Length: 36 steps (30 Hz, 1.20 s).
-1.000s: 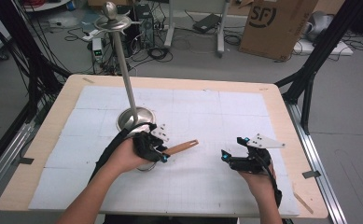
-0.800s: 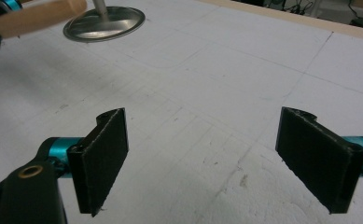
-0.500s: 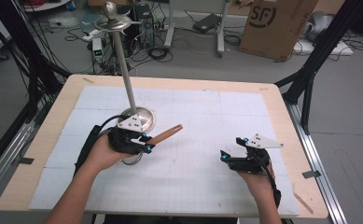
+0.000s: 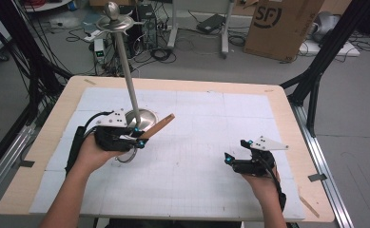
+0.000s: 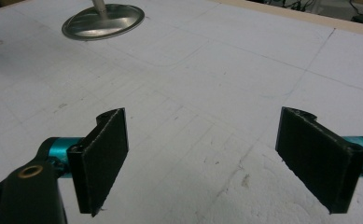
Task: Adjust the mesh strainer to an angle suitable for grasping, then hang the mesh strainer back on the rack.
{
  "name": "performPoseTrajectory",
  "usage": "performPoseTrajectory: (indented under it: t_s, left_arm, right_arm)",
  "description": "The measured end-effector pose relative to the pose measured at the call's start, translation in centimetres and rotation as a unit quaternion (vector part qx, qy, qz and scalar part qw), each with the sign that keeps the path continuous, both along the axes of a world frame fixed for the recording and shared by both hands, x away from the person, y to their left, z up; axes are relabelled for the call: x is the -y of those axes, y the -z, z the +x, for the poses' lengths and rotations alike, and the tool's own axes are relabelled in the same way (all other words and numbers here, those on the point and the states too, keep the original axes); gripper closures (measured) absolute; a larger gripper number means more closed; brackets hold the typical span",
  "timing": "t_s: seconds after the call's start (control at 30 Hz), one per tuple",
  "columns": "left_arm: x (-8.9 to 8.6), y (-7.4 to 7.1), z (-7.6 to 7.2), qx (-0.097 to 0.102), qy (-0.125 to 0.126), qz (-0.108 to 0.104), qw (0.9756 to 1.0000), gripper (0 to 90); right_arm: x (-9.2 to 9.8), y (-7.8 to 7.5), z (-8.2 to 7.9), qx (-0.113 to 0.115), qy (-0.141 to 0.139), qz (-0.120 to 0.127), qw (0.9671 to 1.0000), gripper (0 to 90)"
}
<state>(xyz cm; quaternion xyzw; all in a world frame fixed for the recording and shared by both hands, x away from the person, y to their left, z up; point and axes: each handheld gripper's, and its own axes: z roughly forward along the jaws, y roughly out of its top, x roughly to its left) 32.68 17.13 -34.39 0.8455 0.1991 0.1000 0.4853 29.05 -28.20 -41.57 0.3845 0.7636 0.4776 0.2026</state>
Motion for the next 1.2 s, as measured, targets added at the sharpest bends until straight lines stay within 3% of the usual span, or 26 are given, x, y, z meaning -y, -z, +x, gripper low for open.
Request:
performPoseTrajectory:
  t_s: [0.37, 0.53, 0.83, 1.2]
  left_arm:
    - [-1.7, -0.8, -0.2, 0.013, 0.001, -0.040, 0.9991, 68.9]
    - [-2.5, -1.6, -0.3, 0.023, 0.002, -0.049, 0.9985, 68.9]
    - [-4.4, -3.7, -0.6, 0.047, -0.005, -0.085, 0.9953, 68.9]
    - [-6.4, -6.4, -0.5, 0.070, -0.021, -0.092, 0.9931, 68.9]
  right_arm:
    - [-0.1, -0.1, 0.2, 0.001, 0.001, 0.000, 1.0000, 15.9]
    - [-0.1, 0.0, 0.2, 0.000, -0.001, -0.001, 1.0000, 15.9]
    - [-0.1, -0.1, 0.0, 0.003, -0.001, -0.002, 1.0000, 15.9]
    - [-0.2, -0.1, -0.1, 0.004, -0.004, -0.001, 1.0000, 15.9]
